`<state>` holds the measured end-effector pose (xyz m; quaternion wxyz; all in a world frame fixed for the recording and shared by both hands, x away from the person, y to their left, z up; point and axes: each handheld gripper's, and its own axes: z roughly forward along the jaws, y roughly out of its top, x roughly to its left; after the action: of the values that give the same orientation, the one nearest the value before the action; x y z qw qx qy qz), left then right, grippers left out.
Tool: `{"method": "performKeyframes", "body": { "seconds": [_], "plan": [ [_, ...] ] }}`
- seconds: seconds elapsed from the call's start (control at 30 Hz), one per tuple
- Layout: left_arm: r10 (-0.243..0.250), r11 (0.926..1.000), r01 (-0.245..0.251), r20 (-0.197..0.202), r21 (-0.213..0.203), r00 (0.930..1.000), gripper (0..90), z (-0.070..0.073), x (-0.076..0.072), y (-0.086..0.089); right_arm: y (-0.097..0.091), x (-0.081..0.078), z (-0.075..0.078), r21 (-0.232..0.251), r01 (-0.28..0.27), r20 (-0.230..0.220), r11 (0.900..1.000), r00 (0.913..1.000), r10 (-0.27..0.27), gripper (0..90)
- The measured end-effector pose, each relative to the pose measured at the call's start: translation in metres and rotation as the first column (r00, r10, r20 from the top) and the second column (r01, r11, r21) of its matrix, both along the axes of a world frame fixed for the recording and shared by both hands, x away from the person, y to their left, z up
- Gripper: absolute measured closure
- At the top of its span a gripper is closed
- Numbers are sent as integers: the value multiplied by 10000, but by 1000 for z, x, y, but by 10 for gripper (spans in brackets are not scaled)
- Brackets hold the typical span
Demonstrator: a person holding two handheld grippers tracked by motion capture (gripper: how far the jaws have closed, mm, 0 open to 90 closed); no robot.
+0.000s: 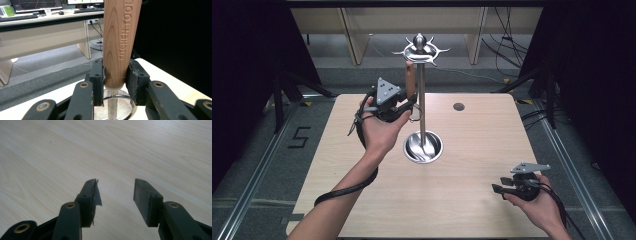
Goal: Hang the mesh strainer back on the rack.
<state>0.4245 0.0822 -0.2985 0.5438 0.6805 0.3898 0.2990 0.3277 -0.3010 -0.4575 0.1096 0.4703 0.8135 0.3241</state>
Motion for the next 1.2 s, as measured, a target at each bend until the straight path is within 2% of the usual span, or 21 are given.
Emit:
{"method": "performKeyframes", "body": {
  "seconds": [0.1, 0.13, 0.23, 0.3, 0.43, 0.9, 1.1, 1.13, 1.2],
  "plan": [
    [18, 10000, -19, 49, 93, 10000, 681, 0, 0, 0, 1, 0, -2, 107, 38, 206, 9999, 9998, -40, 542],
    [23, 9999, -23, 37, 102, 10000, 681, 0, 0, 0, 0, 0, 0, -32, -25, -4, 10000, 10000, 25, 542],
    [30, 10000, -31, 49, 43, 10000, 680, 0, 0, 1, 0, 0, 0, -25, -19, 0, 10000, 10000, 19, 542],
    [12, 9999, -13, 62, 105, 10000, 680, 0, 0, 1, 2, 0, -3, 280, 158, 347, 9995, 9993, -168, 542],
    [-5, 10000, 5, 50, 76, 10000, 678, 0, -1, 2, 1, -1, 0, 29, 81, -39, 10000, 10000, -81, 542],
    [-146, 9998, 147, -147, 97, 9998, 651, -1, -4, 7, 0, 0, 0, -29, -4, 12, 10000, 10000, 4, 542],
    [-164, 9998, 164, -82, -72, 9998, 605, -3, -13, 13, 0, 0, 0, -6, 33, 54, 10000, 10000, -33, 542],
    [-178, 9997, 176, -101, -141, 9998, 593, -4, -15, 14, 1, -1, 0, 57, 162, -84, 9999, 9998, -161, 542],
    [-212, 9996, 210, -109, -178, 9997, 571, -3, -19, 19, 1, 0, 0, -9, -3, -12, 10000, 10000, 3, 542]
  ]
}}
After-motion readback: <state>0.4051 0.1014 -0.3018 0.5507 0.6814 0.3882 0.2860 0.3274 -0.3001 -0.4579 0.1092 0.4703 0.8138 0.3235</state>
